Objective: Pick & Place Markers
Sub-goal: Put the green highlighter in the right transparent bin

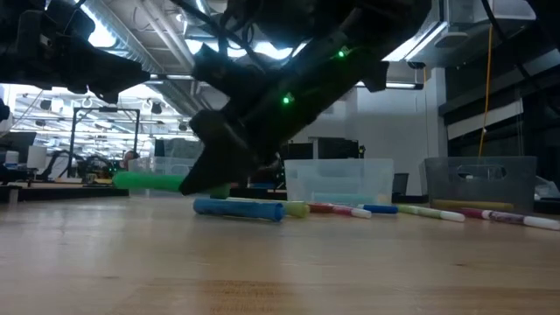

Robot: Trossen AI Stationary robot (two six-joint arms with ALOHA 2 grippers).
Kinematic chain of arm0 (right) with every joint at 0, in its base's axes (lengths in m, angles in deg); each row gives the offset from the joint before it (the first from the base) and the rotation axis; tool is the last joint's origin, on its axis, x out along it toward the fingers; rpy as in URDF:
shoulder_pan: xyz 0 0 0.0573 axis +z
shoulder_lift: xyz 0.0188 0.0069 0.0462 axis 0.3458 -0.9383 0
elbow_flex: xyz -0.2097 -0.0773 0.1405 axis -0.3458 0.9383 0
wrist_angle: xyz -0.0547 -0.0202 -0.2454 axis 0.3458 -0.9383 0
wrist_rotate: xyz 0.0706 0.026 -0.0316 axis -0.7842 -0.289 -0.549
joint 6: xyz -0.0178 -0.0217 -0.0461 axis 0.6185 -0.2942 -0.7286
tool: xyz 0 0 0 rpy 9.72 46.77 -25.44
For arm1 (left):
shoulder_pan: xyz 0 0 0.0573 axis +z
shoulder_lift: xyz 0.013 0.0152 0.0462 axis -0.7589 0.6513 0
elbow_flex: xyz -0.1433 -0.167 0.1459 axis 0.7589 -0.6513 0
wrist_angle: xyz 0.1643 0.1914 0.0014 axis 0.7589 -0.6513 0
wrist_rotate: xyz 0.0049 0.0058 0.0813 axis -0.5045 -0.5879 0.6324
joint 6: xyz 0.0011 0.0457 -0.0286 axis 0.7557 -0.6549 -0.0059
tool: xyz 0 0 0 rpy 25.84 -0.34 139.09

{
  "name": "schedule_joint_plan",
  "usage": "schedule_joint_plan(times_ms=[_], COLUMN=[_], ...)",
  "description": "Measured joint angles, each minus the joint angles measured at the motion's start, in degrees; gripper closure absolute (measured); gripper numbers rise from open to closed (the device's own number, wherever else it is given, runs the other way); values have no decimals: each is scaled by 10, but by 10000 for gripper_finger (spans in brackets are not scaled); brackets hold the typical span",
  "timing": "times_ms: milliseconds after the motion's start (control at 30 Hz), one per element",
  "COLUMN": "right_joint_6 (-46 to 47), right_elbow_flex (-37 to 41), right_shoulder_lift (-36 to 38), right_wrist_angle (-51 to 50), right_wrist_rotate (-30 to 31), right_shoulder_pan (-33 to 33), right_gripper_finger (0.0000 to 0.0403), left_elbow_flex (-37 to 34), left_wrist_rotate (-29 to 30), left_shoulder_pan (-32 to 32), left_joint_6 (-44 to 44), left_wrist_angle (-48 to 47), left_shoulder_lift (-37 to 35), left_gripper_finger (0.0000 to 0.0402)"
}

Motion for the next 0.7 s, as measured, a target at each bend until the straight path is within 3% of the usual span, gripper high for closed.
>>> schedule_joint_plan(times_ms=[700], right_joint_6=[-101], right_elbow_flex=[-1], right_shoulder_lift=[78], right_wrist_angle=[33], right_wrist_rotate=[-16], right_shoulder_pan=[-18], right_gripper_finger=[329], left_elbow_flex=[0], left_wrist_rotate=[0], left_shoulder_pan=[0], left_joint_6=[0], left_wrist_angle=[0], left_shoulder_lift=[0], left_gripper_finger=[258])
